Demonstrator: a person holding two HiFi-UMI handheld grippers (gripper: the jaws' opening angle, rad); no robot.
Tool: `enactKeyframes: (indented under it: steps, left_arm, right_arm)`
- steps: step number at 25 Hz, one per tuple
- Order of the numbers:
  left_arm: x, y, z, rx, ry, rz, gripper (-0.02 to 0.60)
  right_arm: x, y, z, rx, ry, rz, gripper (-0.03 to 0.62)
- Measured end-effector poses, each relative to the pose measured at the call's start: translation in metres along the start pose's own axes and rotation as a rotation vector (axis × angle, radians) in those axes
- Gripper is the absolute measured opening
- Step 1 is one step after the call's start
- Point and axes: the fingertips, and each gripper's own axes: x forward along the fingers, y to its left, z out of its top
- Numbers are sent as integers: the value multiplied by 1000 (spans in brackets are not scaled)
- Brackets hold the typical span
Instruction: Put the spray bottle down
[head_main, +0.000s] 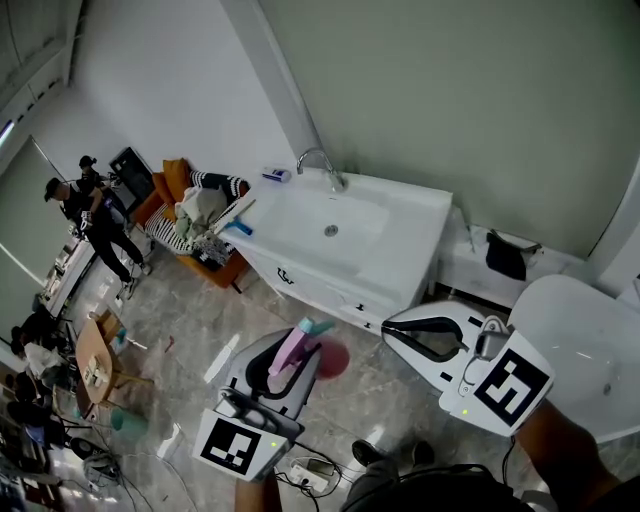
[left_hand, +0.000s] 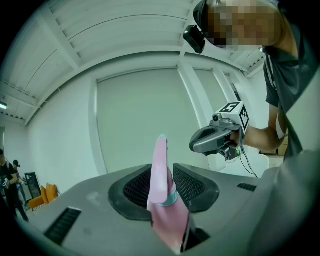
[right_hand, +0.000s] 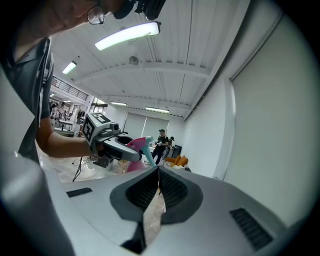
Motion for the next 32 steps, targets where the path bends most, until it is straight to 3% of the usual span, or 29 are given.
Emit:
enactKeyframes:
  steps: [11,32]
  left_arm:
    - [-4,22,-14,-27,-10,-5,130]
    - [-3,128,-35,-33,-87,-112,130]
  right_arm:
    - [25,-1,-7,29,33,-14,8]
    - [125,-36,2,12,124,-140,9]
